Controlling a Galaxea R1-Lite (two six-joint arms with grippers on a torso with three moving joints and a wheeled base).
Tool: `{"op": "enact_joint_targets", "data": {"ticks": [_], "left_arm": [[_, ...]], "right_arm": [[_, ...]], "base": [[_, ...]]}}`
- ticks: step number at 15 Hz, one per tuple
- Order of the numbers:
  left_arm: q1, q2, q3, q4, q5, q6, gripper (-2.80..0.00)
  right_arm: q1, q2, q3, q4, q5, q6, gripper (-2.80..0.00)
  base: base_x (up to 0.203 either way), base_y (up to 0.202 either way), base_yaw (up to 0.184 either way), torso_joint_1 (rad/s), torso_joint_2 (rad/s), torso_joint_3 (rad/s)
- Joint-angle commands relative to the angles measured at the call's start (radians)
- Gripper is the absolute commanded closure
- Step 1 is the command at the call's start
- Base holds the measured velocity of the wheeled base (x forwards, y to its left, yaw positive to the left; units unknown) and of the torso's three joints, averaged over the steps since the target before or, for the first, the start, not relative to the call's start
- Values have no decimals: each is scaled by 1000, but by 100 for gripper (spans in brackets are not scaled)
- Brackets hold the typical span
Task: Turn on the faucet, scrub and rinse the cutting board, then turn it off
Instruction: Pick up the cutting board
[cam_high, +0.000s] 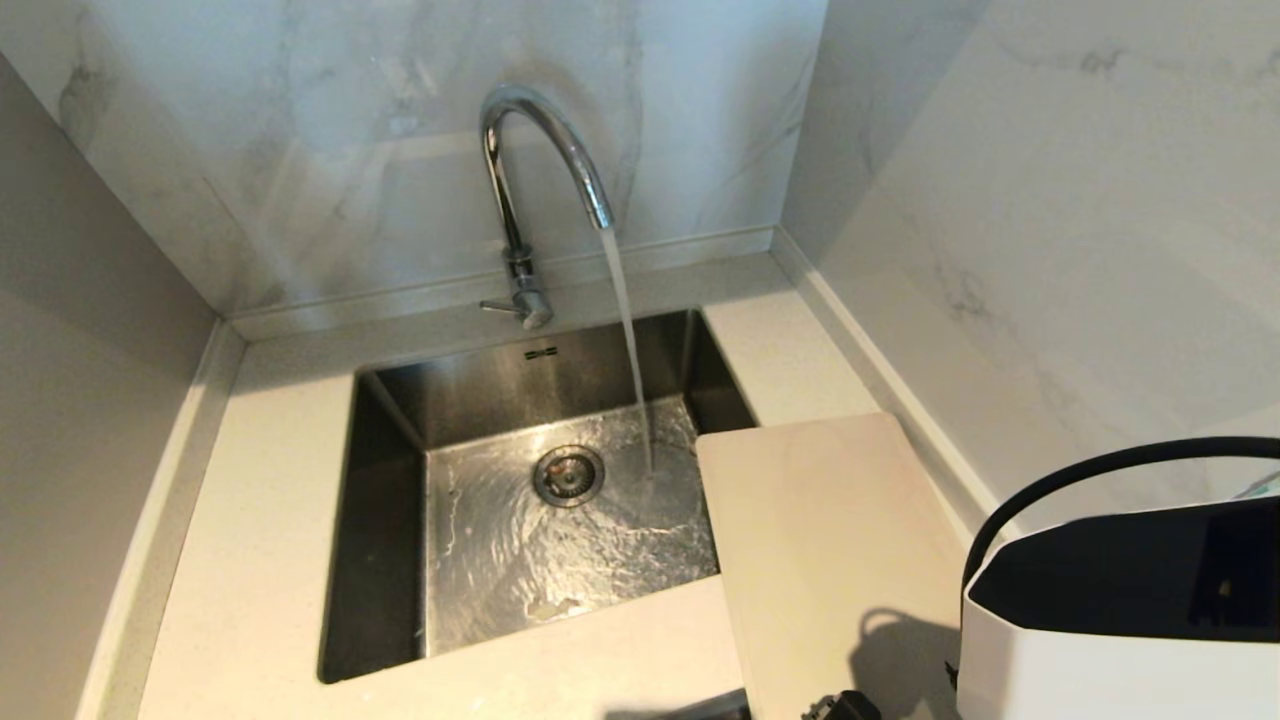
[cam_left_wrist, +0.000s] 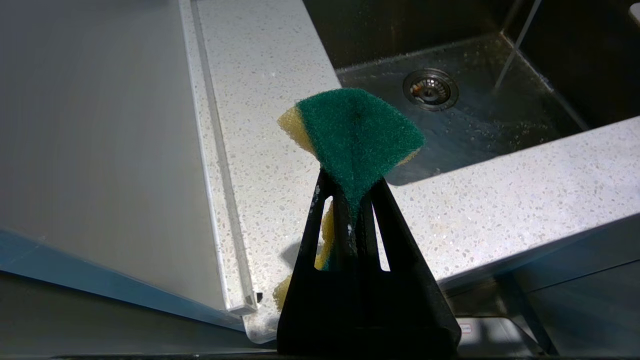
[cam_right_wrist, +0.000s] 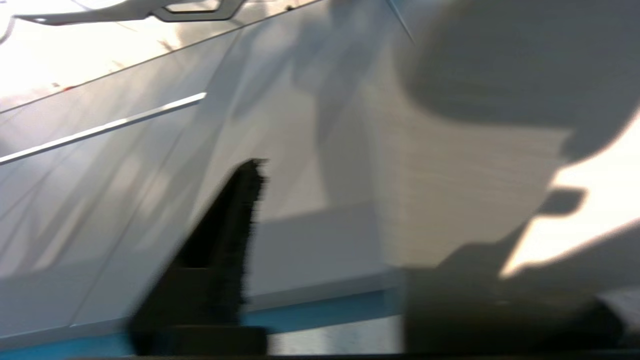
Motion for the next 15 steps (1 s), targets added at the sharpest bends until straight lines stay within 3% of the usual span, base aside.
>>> {"op": "enact_joint_targets", "data": {"ticks": [1,15], "left_arm": [[0,0,0,0,0,0,0],[0,0,0,0,0,0,0]], "right_arm": [[1,5,0,-2,-3,-5,0],[1,-43,0,-1,-3,-15,0]], "base": [[0,0,0,0,0,0],[0,0,0,0,0,0]]}}
